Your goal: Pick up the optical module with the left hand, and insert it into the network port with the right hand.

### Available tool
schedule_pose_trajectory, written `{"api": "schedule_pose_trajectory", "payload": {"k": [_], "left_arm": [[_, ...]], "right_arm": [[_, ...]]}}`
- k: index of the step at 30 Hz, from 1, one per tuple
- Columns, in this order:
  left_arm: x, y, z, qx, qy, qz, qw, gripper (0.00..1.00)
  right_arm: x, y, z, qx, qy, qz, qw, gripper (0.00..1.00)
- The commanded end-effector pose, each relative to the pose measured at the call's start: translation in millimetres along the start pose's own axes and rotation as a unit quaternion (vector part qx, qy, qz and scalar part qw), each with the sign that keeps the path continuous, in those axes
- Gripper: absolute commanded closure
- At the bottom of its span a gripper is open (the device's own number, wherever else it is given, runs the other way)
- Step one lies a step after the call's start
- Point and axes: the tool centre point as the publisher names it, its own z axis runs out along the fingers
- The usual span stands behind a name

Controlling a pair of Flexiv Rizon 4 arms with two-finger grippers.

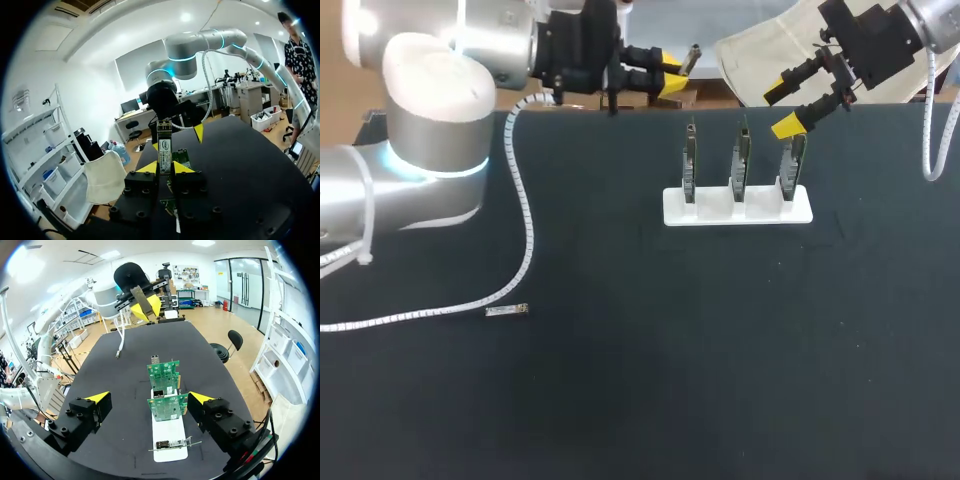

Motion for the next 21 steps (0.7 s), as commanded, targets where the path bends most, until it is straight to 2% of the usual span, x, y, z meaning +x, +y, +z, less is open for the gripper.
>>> {"api": "schedule_pose_trajectory", "payload": {"k": [1,9,21], "left_arm": [[-0.4,1.4,13,0.001,-0.032,0.001,0.999,1.00],[-4.7,-3.3,32,0.030,-0.053,-0.007,0.998,1.00],[-6.0,-8.5,50,0.059,-0.069,-0.060,0.994,1.00]], "right_arm": [[0,1,0,0.002,0.000,0.000,1.000,0.00],[0,1,0,0.002,0.000,0.000,1.000,0.00],[0,1,0,0.002,0.000,0.000,1.000,0.00]]}}
